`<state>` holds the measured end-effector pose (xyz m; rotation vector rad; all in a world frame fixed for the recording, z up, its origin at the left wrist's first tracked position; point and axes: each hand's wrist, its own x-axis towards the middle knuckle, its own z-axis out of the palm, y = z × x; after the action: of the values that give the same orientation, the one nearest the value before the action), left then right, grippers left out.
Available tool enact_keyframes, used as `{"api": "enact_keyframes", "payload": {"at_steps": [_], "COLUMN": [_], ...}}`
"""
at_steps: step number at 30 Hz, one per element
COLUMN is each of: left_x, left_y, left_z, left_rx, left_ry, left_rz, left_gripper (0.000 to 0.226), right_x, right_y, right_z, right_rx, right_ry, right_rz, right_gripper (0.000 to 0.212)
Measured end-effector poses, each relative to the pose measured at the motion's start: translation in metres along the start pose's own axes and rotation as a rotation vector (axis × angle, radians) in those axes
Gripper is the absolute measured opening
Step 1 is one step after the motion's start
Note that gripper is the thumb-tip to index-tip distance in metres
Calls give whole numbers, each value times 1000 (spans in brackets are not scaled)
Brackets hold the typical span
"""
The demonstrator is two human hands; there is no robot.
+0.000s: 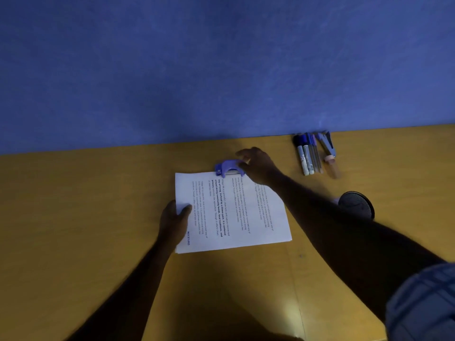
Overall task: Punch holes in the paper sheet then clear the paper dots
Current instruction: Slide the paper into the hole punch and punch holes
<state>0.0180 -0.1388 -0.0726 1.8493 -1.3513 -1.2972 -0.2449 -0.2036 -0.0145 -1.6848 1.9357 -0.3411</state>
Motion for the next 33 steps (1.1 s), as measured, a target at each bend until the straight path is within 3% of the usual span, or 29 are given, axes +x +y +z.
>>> {"api": "enact_keyframes", "payload": {"at_steps": [6,18,24,33], "left_x": [0,1,0,5], "left_y": [-3,-5,-3,3], "left_z": [0,3,5,-8], "left_rx": [6,5,-2,64], "left_ry": [-11,17,41,-149], "left_rz": [19,-5,-10,-41], "left_gripper": [16,19,10,20], "right_x": [29,46,52,65], "right_y": [-23,-21,-19,-5], "right_z": [-2,-5,-6,-4], "right_rx": [-226,-217,-178,-130], "right_ry": [-124,-234,-298,-348], "right_rz": [-121,-76,-48,94], "right_gripper": [28,35,36,52]}}
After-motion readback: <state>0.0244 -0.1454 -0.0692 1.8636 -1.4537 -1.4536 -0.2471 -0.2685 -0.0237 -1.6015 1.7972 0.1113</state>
